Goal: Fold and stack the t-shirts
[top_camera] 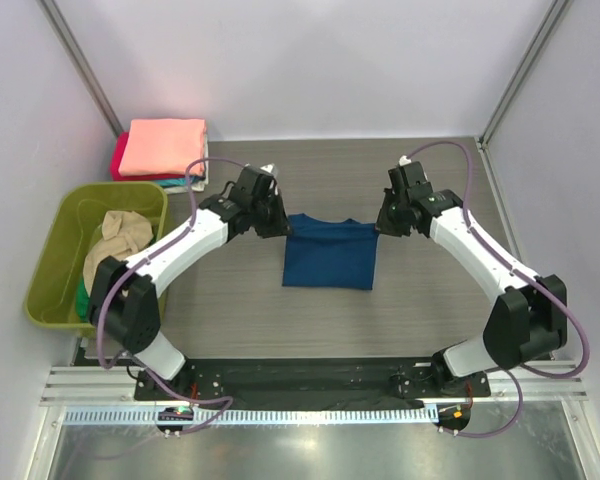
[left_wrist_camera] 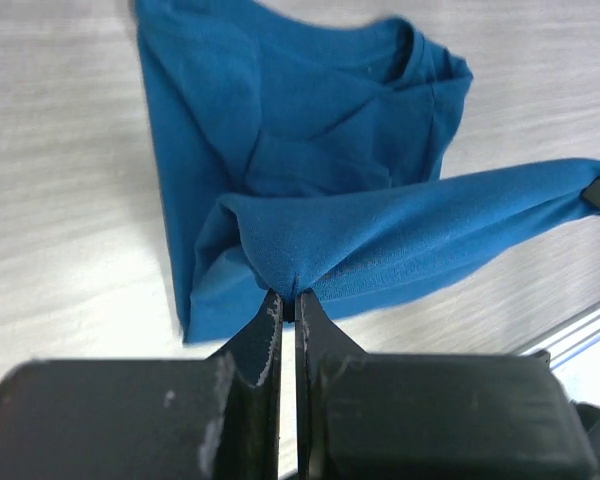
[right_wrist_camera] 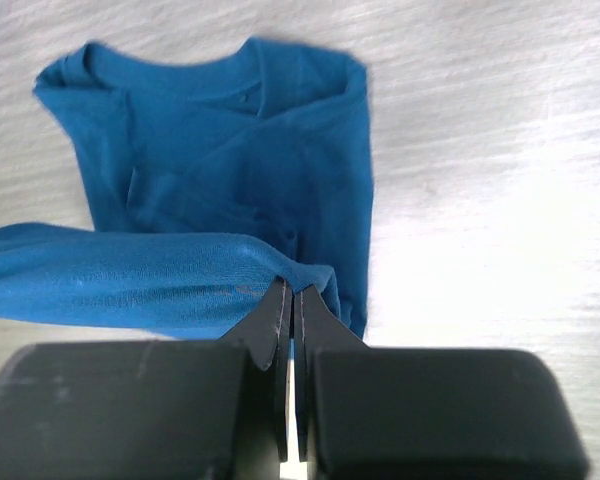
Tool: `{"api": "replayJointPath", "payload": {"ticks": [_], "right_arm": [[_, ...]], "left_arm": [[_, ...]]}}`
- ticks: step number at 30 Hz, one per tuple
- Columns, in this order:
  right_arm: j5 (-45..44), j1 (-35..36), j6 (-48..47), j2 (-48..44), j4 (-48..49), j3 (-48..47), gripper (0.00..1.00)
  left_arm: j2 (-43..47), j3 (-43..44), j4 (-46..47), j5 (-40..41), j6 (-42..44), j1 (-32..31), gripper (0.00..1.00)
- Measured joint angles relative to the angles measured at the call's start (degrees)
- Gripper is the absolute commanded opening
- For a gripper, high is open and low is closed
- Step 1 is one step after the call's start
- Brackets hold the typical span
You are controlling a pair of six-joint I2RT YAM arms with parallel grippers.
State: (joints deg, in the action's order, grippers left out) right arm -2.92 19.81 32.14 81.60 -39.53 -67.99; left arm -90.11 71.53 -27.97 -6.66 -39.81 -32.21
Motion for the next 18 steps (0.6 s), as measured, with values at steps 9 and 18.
{"api": "replayJointPath", "payload": {"ticks": [9,18], "right_arm": [[1.20,-3.48,-0.57,11.80,3.13,-5.35,0.01],[4.46,-7.89,-2.58,28.92,4.68,-17.35,0.74]], "left_arm": [[-11.78,10.08,-0.02,-3.54,1.46,3.54,0.03],[-26.58,21.42,-2.78,-5.14,3.63,7.41,0.54]]}}
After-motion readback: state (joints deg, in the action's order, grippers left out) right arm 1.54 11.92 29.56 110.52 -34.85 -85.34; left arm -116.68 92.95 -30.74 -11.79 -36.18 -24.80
